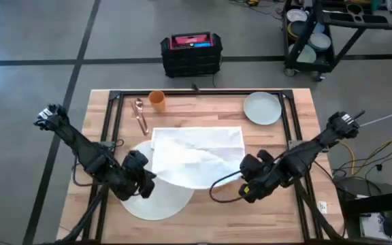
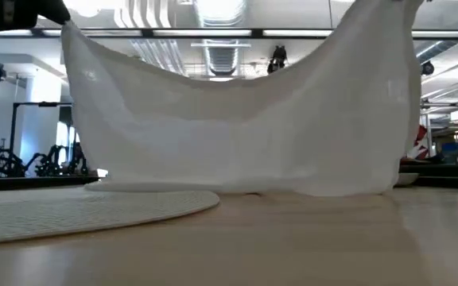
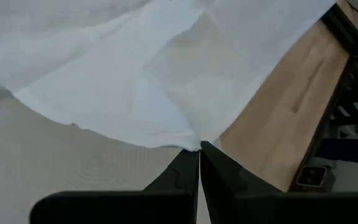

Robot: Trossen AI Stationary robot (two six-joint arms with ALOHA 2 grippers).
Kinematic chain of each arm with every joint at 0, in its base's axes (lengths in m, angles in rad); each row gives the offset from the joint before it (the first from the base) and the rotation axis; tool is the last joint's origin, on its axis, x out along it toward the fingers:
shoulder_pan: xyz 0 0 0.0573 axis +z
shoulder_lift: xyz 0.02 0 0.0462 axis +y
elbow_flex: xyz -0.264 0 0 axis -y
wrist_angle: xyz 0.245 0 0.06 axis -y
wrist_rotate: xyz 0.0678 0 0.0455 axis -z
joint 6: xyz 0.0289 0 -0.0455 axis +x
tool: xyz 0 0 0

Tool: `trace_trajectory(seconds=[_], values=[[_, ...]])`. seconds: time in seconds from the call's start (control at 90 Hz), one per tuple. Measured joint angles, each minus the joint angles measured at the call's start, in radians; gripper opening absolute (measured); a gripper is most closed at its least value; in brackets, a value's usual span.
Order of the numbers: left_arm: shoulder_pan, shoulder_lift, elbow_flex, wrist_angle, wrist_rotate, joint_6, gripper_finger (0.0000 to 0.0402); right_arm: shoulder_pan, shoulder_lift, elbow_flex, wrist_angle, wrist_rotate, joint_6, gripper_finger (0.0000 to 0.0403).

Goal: Set table place
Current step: Fold the white napkin

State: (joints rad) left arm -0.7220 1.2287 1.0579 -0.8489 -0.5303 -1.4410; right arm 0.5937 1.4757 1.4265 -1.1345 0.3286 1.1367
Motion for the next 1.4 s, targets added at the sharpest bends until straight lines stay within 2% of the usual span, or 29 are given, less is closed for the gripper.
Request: trace_trajectory(seconds=[0.311, 0.522, 0.733, 1.089, 1.4], values=[[-0.041, 0.109, 0.0, 0.094, 0.045, -0.036, 0.0, 0.087, 0.0, -0.012, 0.033, 0.001, 0.085, 0.0], [-0.055, 0.14, 0.0, 0.114, 0.05, -0.044, 0.0, 0.14, 0.002, -0.076, 0.191, 0.002, 0.13, 0.0], [-0.082, 0.138, 0.0, 0.15, 0.048, -0.028, 0.0, 0.154, 0.073, -0.089, 0.292, 0.0, 0.173, 0.0], [-0.195, 0.14, 0.0, 0.273, 0.044, -0.002, 0.0, 0.163, 0.23, -0.013, 0.311, -0.127, 0.165, 0.0], [-0.222, 0.198, 0.0, 0.278, 0.043, -0.065, 0.0, 0.168, 0.254, -0.005, 0.305, -0.15, 0.161, 0.0]])
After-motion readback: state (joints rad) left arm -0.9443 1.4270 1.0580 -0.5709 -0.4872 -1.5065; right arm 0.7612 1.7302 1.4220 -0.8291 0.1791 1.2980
